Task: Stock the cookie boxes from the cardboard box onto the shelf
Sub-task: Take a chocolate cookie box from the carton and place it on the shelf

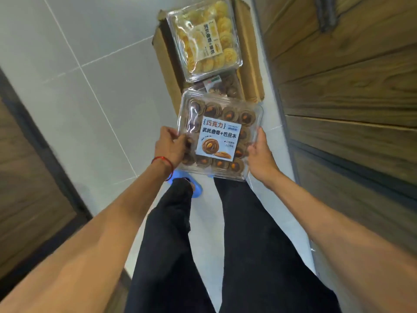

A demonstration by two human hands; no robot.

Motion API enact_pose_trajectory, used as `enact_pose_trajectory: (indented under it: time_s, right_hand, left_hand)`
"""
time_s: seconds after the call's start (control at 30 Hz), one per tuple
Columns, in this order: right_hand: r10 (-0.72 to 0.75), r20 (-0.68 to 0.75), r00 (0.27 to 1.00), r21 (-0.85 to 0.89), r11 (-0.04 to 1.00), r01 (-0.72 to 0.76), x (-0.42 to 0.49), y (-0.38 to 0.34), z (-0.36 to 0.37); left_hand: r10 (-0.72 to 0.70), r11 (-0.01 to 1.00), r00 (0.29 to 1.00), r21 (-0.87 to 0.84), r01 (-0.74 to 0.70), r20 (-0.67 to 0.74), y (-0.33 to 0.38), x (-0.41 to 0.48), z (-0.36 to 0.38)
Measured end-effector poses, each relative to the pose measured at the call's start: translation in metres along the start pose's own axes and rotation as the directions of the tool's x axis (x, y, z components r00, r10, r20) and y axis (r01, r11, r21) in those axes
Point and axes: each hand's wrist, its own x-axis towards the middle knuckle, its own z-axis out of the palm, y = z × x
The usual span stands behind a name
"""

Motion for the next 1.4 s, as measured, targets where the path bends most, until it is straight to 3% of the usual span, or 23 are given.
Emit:
enact_pose_trajectory:
  time_s: [0.4, 0.67, 0.83, 1.03, 1.2, 1.4]
  right_hand:
    - [-0.294, 0.096, 0.951, 0.06, 0.955, 0.289, -0.174, -0.043, 0.045]
    - [-0.59, 0.138, 0.796, -0.045, 0.799, 0.6, -0.293, -0.078, 0.107]
    - [-0.664, 0.294, 0.687, -0.072, 0.701, 0.709, -0.343, -0.121, 0.14]
    - [-0.7, 0.511, 0.499, -0.051, 0.554, 0.831, -0.37, -0.178, 0.187]
    - [-0.667, 0.659, 0.349, 0.005, 0.468, 0.884, -0.394, -0.227, 0.231]
    - [-0.586, 0.769, 0.255, 0.021, 0.421, 0.907, -0.425, -0.266, 0.294]
  left_hand:
    - [0.082, 0.915, 0.978, -0.375, -0.151, -0.194, -0.094, -0.166, -0.109]
    - [0.107, 0.853, 0.884, -0.415, -0.317, -0.455, -0.151, -0.268, -0.204]
    - [-0.017, 0.836, 0.774, -0.434, -0.336, -0.632, -0.167, -0.322, -0.249]
    - [-0.217, 0.805, 0.654, -0.512, -0.301, -0.725, -0.178, -0.364, -0.303]
    - [-0.373, 0.748, 0.501, -0.573, -0.336, -0.781, -0.184, -0.391, -0.336]
    - [-0.509, 0.73, 0.303, -0.59, -0.344, -0.806, -0.205, -0.416, -0.369]
